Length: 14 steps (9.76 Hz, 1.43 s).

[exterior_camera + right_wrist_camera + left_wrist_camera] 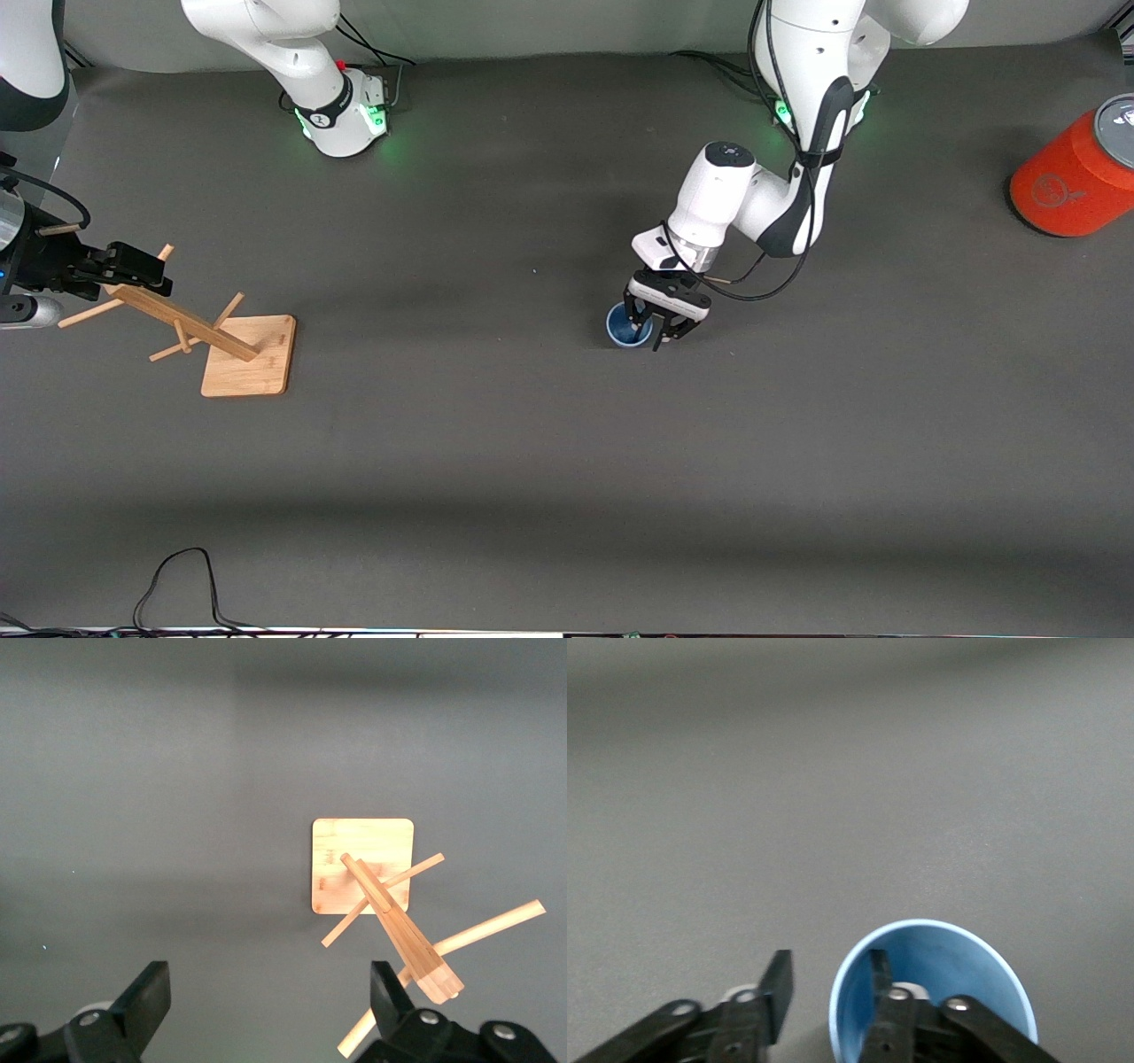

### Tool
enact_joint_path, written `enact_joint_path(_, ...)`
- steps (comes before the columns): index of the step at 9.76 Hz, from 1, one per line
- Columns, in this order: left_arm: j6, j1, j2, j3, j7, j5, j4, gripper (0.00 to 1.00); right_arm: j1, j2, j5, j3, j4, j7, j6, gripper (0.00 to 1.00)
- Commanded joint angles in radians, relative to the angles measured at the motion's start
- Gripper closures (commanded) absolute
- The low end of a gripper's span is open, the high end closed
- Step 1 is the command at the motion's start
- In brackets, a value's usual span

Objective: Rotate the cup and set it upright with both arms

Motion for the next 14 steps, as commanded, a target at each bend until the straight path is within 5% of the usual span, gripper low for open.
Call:
enact_joint_path(1,-0.148,-0.017,-0.056,0.015,-0.012,-0.012,0.028,0.00,0.003,0.000,-0.005,-0.006,-0.002,-0.014,0.003,0.00)
enact_joint_path(5,-0.586,-0.009,-0.095,0.011,0.014,-0.014,0.257,0.00,0.001,0.000,-0.005,-0.006,-0.004,-0.014,0.003,0.00)
enact_joint_path(10,-1.300,0.180,0.072,0.003,0.420,-0.357,0.909,0.00,0.003,0.000,-0.005,-0.006,-0.002,-0.014,0.003,0.00)
enact_joint_path(14,-1.561,0.285,-0.032,0.011,0.488,-0.342,0.976,0.00,0.003,0.000,-0.004,-0.006,-0.002,-0.014,0.003,0.00)
